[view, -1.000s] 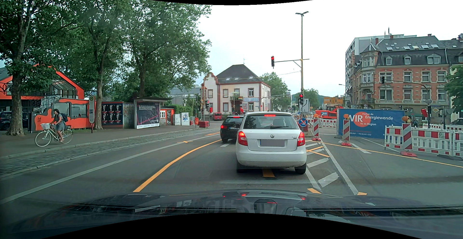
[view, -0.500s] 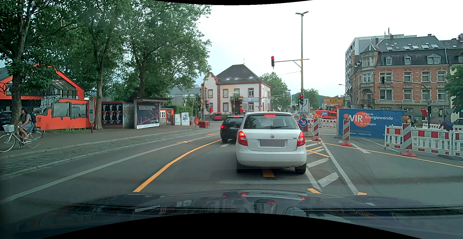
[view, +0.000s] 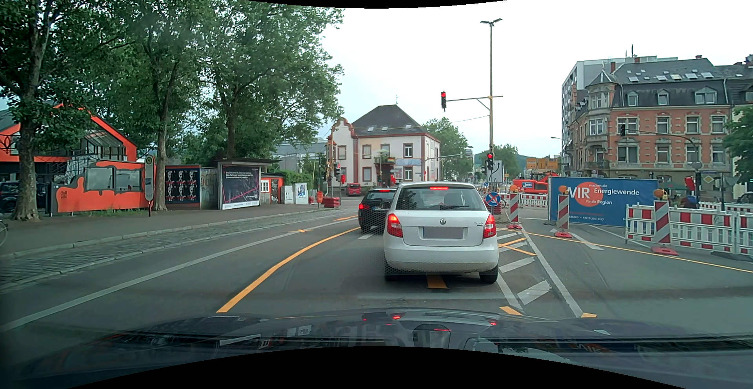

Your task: Follow the waypoints while adhering to traffic rules and regulations

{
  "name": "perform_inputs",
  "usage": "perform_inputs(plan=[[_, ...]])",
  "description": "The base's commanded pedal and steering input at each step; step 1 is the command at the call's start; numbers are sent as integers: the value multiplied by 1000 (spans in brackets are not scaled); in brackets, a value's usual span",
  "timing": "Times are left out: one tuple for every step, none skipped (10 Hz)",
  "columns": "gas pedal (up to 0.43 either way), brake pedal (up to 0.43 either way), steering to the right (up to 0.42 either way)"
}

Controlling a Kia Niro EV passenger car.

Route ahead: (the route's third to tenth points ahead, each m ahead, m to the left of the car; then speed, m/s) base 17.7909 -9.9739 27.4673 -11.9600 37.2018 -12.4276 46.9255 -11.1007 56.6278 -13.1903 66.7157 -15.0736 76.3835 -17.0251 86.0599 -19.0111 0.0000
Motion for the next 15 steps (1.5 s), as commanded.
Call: perform_inputs(plan=[[0,250,-10],[0,250,-10],[0,250,-10],[0,250,-10],[0,250,-10],[0,250,-10],[0,250,-10],[0,250,-10],[0,250,-10],[0,250,-10],[0,250,-10],[0,250,-10],[0,250,-10],[0,250,-10],[0,250,-10]])
